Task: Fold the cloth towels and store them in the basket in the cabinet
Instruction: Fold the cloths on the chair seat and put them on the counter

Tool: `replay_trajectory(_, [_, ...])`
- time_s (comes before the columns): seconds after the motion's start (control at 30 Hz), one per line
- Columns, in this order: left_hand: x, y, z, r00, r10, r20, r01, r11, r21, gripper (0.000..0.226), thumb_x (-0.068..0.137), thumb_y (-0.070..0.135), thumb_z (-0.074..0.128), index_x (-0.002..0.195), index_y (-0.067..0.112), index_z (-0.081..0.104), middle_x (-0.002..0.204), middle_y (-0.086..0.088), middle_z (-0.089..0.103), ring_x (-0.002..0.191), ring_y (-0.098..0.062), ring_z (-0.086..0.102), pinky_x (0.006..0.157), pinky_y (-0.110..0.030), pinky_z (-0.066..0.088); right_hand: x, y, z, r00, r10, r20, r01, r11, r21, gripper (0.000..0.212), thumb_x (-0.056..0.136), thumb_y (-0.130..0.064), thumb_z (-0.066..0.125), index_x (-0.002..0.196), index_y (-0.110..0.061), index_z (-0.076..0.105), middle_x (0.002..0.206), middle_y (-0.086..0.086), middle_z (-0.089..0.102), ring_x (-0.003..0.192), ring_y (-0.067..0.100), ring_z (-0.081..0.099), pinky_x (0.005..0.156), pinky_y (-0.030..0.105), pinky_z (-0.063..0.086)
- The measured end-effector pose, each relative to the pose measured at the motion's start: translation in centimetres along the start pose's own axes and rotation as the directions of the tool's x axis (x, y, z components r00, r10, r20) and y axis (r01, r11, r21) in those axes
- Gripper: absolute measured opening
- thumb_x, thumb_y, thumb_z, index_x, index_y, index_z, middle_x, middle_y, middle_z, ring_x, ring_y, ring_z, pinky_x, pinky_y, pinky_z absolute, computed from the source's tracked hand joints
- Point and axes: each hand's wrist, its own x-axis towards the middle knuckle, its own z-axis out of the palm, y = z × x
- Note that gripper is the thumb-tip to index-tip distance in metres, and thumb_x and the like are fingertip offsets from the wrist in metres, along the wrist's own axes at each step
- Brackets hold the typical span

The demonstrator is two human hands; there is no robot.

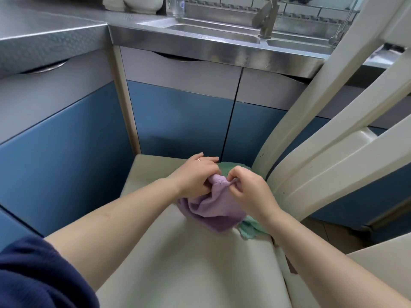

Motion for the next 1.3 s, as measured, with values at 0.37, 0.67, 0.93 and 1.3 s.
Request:
replay_trajectory(0.37, [-4.0, -2.3, -10.9, 0.941, -0.231, -0.248, 0.122, 0.913, -0.389, 0.019, 0.075, 0.030, 0.062, 0.074, 0.012, 0.057, 0.067, -0.002, 0.055, 0.060, -0.015, 0.045, 0.057, -0.032, 0.040, 5.3, -4.0, -9.2, 0.956, -0.142, -0.257, 0.155, 0.987, 0.030, 0.007, 0.078, -0.013, 0.071, 0.082, -0.016, 0.066, 0.073, -0.008, 0.063, 0.071, 0.007, 0.053, 0.062, 0.010, 0.038])
replay_trajectory(0.67, [-7.5, -4.5, -19.4, 0.900, -0.242, -0.363, 0.259, 0.966, -0.002, 0.020, 0.085, 0.031, 0.065, 0.071, 0.020, 0.055, 0.065, 0.006, 0.055, 0.064, -0.020, 0.050, 0.058, -0.033, 0.040, 10.0, -6.9, -11.1, 0.988, -0.145, -0.055, 0.134, 0.975, -0.178, 0.008, 0.082, -0.015, 0.066, 0.087, -0.019, 0.071, 0.083, -0.003, 0.066, 0.076, 0.013, 0.055, 0.065, 0.016, 0.038])
replay_trajectory(0.93, [-9.8, -7.5, -22.0, 0.829, -0.314, -0.462, 0.389, 0.918, 0.074, 0.012, 0.081, 0.028, 0.061, 0.086, 0.018, 0.067, 0.081, -0.001, 0.062, 0.081, -0.028, 0.057, 0.067, -0.037, 0.046, 12.6, -9.2, -8.7, 0.990, -0.114, -0.082, 0.097, 0.976, -0.194, 0.021, 0.087, -0.012, 0.056, 0.099, -0.017, 0.073, 0.098, 0.002, 0.065, 0.089, 0.017, 0.055, 0.077, 0.025, 0.042])
replay_trajectory(1.3, [-21.0, -2.4, -14.2, 0.893, -0.445, -0.064, 0.428, 0.885, -0.182, 0.005, 0.084, 0.031, 0.066, 0.079, 0.029, 0.066, 0.078, 0.012, 0.060, 0.078, -0.005, 0.055, 0.068, -0.026, 0.045, -0.4, -4.9, -4.5, 0.971, -0.125, 0.203, 0.120, 0.992, 0.034, 0.005, 0.090, -0.027, 0.058, 0.086, -0.030, 0.061, 0.078, -0.013, 0.063, 0.072, 0.004, 0.058, 0.062, 0.020, 0.045])
